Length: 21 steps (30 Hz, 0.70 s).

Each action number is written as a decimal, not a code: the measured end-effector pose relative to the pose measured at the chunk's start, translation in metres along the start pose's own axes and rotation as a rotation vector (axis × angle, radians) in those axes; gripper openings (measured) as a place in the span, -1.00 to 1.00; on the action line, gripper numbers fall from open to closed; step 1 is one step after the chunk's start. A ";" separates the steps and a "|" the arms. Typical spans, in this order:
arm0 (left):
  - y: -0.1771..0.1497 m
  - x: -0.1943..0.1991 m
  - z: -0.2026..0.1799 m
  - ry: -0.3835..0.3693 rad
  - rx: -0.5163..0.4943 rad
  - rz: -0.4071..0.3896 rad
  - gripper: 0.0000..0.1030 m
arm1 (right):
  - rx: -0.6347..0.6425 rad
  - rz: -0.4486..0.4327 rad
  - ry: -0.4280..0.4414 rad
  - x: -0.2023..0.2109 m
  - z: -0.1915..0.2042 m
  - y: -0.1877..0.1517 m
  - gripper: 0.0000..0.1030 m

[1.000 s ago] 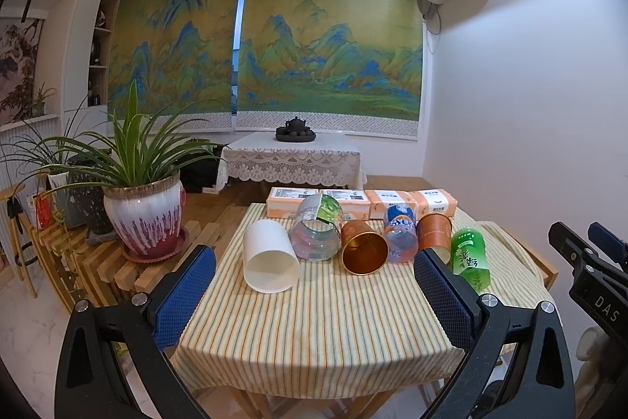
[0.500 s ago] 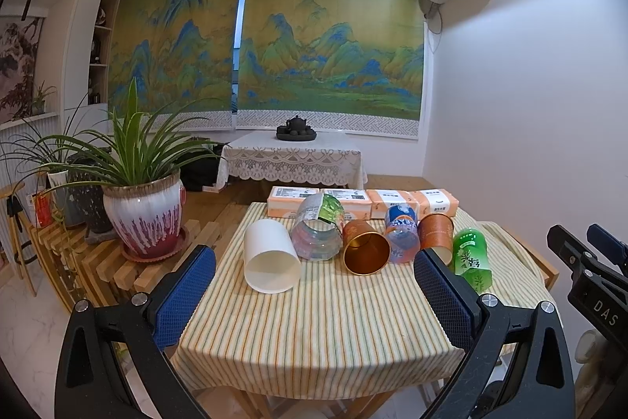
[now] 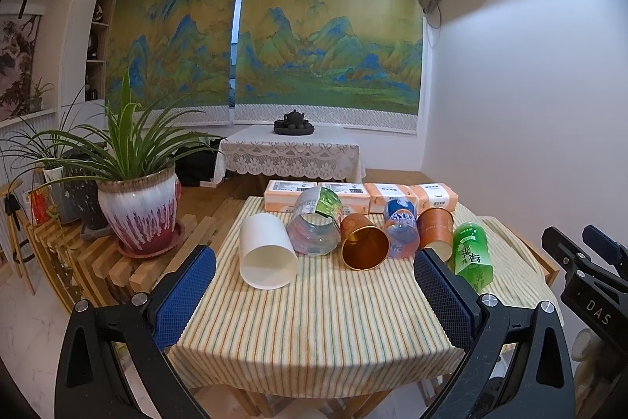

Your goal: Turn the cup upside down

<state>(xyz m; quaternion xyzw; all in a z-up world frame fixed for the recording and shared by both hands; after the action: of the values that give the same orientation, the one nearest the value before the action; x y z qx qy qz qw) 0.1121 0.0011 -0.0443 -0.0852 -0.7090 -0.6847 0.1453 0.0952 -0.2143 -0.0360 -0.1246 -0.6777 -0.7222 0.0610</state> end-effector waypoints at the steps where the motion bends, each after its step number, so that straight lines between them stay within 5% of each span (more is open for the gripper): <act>1: 0.000 0.000 0.000 0.000 0.001 0.001 0.99 | 0.001 0.001 -0.001 -0.001 0.000 0.000 0.45; 15: -0.007 -0.011 -0.006 -0.013 -0.004 0.036 0.99 | 0.004 0.022 -0.004 -0.012 -0.004 -0.004 0.45; 21: -0.014 -0.022 -0.011 -0.027 -0.018 0.069 0.99 | -0.030 0.102 0.039 -0.034 -0.013 -0.013 0.45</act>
<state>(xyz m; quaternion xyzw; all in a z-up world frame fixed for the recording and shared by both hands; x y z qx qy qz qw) 0.1296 -0.0093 -0.0650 -0.1199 -0.7013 -0.6846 0.1584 0.1229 -0.2290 -0.0580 -0.1457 -0.6584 -0.7303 0.1090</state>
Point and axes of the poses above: each gripper's, at about its wrist camera, not at the fingertips, and x roughly against the way its jaws point, z to its left, y to its top, the point moved 10 cm from there along -x, roughly the way its jaws point, and after that the axes turned 6 degrees about y, right-handed, at the moved point
